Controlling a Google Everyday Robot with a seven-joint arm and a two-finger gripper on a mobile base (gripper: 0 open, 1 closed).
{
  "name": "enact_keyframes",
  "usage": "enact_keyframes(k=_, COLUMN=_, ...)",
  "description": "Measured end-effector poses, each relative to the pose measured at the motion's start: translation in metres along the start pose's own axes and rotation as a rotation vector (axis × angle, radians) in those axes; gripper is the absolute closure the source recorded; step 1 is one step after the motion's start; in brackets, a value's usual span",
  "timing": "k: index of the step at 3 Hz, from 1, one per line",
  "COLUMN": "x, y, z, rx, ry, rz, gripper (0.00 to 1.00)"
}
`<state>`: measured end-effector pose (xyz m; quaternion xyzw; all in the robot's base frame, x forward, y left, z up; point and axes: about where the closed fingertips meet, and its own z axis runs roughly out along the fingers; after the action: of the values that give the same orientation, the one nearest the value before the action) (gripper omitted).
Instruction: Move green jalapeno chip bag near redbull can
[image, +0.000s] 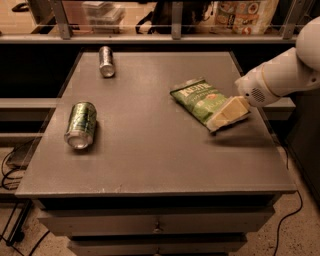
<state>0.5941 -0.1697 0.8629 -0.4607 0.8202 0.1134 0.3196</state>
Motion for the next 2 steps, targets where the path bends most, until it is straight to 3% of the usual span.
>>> enact_keyframes(k=1, x=0.0039, y=-0.0019, z=0.02, rx=-0.026, ry=0.006, rz=0.038, gripper=0.18)
enact_keyframes(k=2, x=-0.0001, y=-0.0029, z=0.0246, rx=-0.019, ry=0.012, rz=0.045, gripper=0.41)
